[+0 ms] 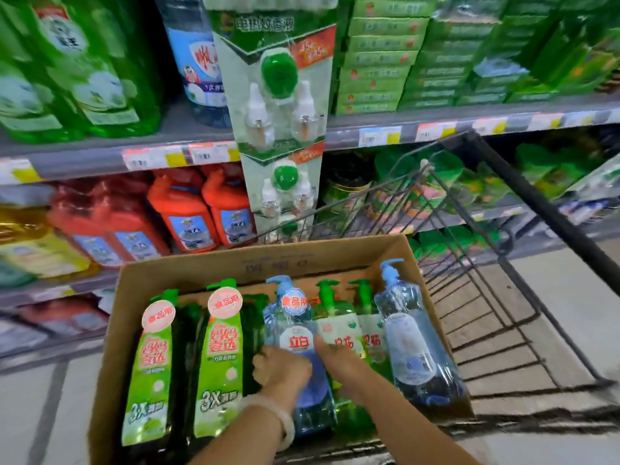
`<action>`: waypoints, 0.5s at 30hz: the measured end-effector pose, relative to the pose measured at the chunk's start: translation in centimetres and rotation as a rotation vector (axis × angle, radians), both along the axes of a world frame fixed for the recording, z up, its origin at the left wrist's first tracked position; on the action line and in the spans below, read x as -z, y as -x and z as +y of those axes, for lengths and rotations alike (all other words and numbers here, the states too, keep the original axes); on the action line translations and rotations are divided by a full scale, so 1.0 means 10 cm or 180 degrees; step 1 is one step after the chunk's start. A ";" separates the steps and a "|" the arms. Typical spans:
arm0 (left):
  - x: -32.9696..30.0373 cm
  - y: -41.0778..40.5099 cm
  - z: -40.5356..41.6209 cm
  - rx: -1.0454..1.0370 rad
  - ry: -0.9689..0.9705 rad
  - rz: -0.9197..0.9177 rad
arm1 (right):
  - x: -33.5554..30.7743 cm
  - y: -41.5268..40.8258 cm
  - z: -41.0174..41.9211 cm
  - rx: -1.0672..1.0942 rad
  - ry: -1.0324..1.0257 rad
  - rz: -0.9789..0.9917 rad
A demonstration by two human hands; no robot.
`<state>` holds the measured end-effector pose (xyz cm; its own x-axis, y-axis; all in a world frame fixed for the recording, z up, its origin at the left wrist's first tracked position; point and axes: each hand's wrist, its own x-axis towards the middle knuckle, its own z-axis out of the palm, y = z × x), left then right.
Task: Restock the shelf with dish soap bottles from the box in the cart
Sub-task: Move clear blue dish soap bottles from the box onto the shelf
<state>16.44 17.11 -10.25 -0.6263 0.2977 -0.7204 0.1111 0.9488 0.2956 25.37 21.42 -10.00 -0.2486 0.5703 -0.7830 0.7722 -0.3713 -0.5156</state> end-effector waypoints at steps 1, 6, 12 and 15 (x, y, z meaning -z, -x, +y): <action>0.00 0.03 0.01 -0.0001 0.0041 0.0040 | 0.01 0.01 0.01 -0.0020 0.0037 0.0041; 0.07 0.06 -0.16 -0.0605 -0.0743 -0.0646 | 0.10 0.00 0.01 0.0355 0.0318 0.0332; -0.06 0.06 -0.31 -0.0654 -0.1218 -0.0785 | -0.02 -0.10 0.03 0.0606 0.0515 0.0656; -0.18 0.04 -0.33 -0.0959 -0.1476 -0.1274 | -0.13 -0.18 0.09 0.0532 0.0447 0.0805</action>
